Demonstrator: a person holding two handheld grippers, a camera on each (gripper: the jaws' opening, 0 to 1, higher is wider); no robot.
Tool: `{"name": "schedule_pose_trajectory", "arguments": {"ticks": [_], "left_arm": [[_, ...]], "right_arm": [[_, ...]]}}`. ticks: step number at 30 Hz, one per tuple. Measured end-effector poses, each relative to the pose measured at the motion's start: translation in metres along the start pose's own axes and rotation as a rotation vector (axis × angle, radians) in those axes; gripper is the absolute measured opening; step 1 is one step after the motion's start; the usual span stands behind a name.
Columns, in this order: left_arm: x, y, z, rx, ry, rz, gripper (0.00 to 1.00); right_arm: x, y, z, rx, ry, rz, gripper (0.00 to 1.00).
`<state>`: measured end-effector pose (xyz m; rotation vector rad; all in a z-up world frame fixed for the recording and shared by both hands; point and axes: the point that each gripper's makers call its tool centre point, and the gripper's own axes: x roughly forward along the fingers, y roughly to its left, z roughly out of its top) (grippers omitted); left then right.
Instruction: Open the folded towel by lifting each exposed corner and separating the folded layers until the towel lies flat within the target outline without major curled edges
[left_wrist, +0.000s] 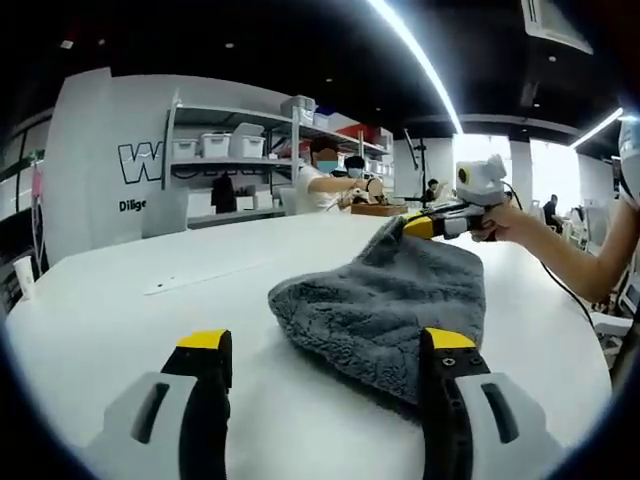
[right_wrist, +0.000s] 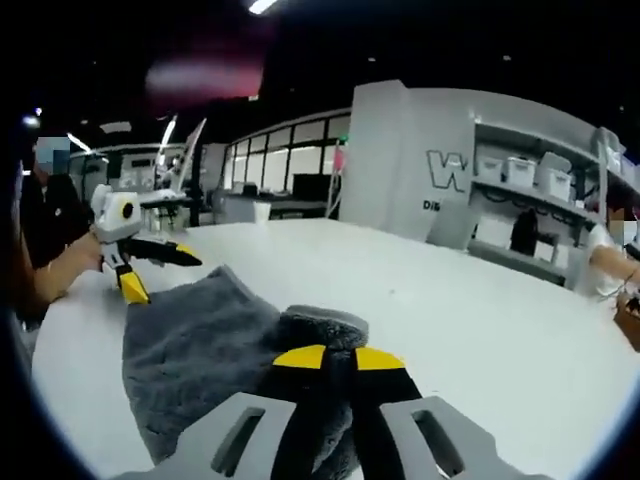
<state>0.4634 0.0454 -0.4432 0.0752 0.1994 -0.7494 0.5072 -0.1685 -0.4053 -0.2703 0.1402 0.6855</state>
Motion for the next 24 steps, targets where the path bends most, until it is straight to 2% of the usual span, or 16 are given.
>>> {"name": "schedule_pose_trajectory", "arguments": {"ticks": [5, 8, 11, 19, 24], "left_arm": [[-0.002, 0.0, 0.003, 0.009, -0.002, 0.006, 0.75], [-0.005, 0.001, 0.007, 0.013, -0.008, 0.014, 0.75], [-0.006, 0.001, 0.009, 0.018, -0.01, 0.019, 0.75], [-0.008, -0.005, 0.014, 0.03, -0.013, 0.018, 0.74], [-0.009, -0.007, 0.021, 0.055, -0.027, 0.022, 0.74]], "right_arm": [[-0.009, 0.009, 0.018, -0.038, -0.062, 0.016, 0.01], [-0.017, 0.018, 0.037, -0.067, -0.131, 0.04, 0.01], [-0.024, 0.027, 0.05, -0.114, -0.158, 0.061, 0.01], [-0.04, 0.054, 0.073, -0.227, -0.238, 0.134, 0.0], [-0.057, 0.072, 0.087, -0.302, -0.314, 0.195, 0.0]]}}
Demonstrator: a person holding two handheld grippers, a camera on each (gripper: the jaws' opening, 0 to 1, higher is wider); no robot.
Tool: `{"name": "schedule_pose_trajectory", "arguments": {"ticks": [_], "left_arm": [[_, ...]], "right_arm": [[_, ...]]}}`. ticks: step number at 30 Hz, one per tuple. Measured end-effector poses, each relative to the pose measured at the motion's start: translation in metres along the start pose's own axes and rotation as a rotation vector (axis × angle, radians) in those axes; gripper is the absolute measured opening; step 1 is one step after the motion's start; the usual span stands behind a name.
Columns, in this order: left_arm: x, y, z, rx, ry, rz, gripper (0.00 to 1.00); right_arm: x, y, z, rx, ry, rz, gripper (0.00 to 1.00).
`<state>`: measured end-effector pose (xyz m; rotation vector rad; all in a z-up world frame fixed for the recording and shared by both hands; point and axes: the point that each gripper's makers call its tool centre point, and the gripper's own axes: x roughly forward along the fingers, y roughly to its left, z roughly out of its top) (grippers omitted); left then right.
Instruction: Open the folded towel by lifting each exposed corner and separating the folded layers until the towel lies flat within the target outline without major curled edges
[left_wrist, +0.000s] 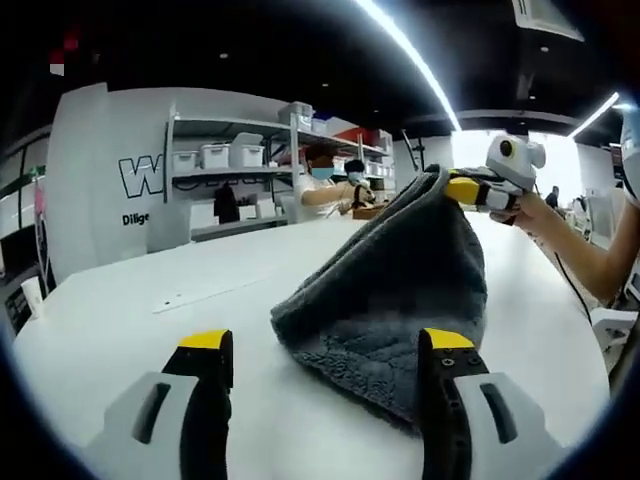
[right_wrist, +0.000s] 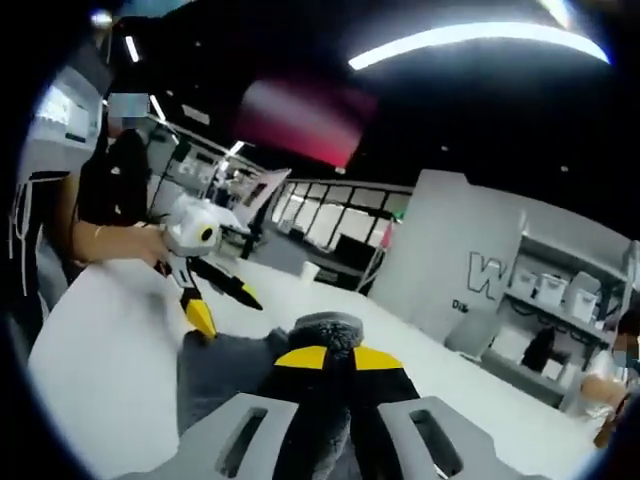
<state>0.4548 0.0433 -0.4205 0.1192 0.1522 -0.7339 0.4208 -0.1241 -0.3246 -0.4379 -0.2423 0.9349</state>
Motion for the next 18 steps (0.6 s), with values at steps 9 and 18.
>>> {"name": "schedule_pose_trajectory", "arguments": {"ticks": [9, 18], "left_arm": [[-0.001, 0.002, 0.003, 0.031, 0.005, 0.021, 0.73], [-0.003, -0.004, 0.003, 0.058, 0.018, 0.007, 0.73]], "right_arm": [[-0.019, 0.022, 0.027, -0.059, -0.099, 0.079, 0.0], [-0.037, 0.054, 0.05, -0.112, -0.183, 0.192, 0.0]]}}
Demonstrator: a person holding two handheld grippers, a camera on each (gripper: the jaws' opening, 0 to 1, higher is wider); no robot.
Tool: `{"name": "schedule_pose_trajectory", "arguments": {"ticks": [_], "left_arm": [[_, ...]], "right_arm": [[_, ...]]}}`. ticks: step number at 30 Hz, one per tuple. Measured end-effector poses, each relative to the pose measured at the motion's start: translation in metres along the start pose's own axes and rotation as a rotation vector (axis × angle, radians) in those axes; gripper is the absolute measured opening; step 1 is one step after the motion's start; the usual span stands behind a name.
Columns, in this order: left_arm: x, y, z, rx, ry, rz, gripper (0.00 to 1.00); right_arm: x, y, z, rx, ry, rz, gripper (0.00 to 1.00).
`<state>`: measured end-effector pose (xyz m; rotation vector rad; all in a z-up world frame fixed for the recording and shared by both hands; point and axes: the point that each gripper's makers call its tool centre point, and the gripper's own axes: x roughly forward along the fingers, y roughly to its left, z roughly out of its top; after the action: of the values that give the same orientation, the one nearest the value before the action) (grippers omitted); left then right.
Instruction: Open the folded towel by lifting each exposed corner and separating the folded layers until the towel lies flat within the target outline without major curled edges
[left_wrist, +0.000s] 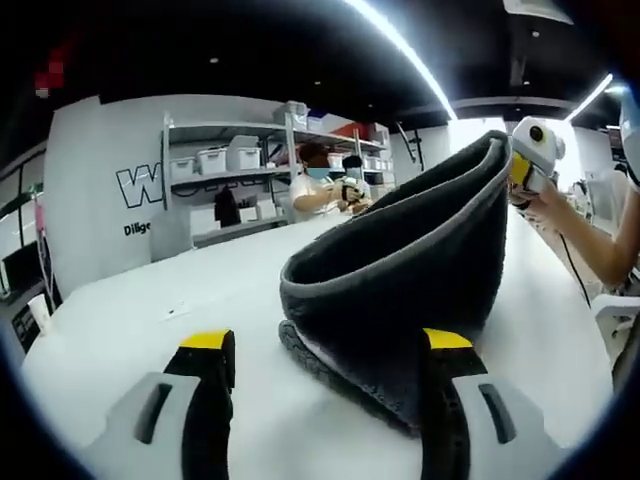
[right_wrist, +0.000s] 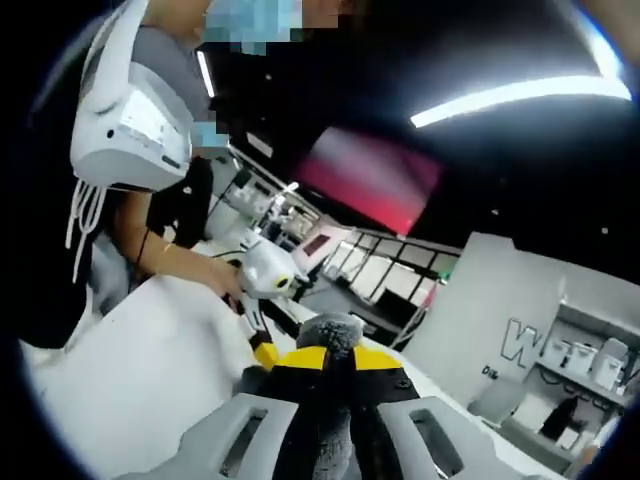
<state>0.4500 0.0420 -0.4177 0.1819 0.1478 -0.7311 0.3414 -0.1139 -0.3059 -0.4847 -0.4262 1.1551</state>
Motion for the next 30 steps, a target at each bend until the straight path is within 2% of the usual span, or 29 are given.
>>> {"name": "schedule_pose_trajectory", "arguments": {"ticks": [5, 8, 10, 11, 13, 15, 20, 24, 26, 30], "left_arm": [[-0.003, -0.001, 0.004, 0.011, -0.015, -0.014, 0.73], [-0.006, -0.005, 0.007, 0.006, -0.034, -0.044, 0.73], [-0.008, -0.009, 0.009, 0.012, -0.046, -0.076, 0.72], [-0.009, -0.017, 0.011, 0.027, -0.061, -0.128, 0.72], [-0.01, -0.02, 0.012, 0.027, -0.068, -0.145, 0.71], [-0.015, -0.031, 0.01, 0.035, -0.086, -0.23, 0.71], [-0.02, -0.038, 0.014, 0.007, -0.135, -0.272, 0.69], [-0.025, -0.048, 0.016, 0.041, -0.155, -0.317, 0.69], [-0.028, -0.054, 0.014, 0.083, -0.158, -0.337, 0.66], [-0.033, -0.063, 0.013, 0.109, -0.161, -0.353, 0.57]], "right_arm": [[-0.006, 0.013, 0.009, -0.016, -0.026, 0.047, 0.0], [-0.007, 0.018, 0.012, -0.02, -0.033, 0.065, 0.0], [-0.009, 0.022, 0.013, -0.024, -0.035, 0.081, 0.0], [-0.01, 0.027, 0.014, -0.031, -0.037, 0.103, 0.0], [-0.011, 0.031, 0.016, -0.03, -0.044, 0.117, 0.0], [-0.012, 0.035, 0.017, -0.029, -0.05, 0.129, 0.0], [-0.013, 0.045, 0.021, -0.026, -0.064, 0.159, 0.0], [-0.013, 0.053, 0.023, -0.02, -0.079, 0.201, 0.0], [-0.013, 0.056, 0.022, -0.012, -0.082, 0.213, 0.0], [-0.012, 0.059, 0.019, -0.007, -0.065, 0.228, 0.01]]}}
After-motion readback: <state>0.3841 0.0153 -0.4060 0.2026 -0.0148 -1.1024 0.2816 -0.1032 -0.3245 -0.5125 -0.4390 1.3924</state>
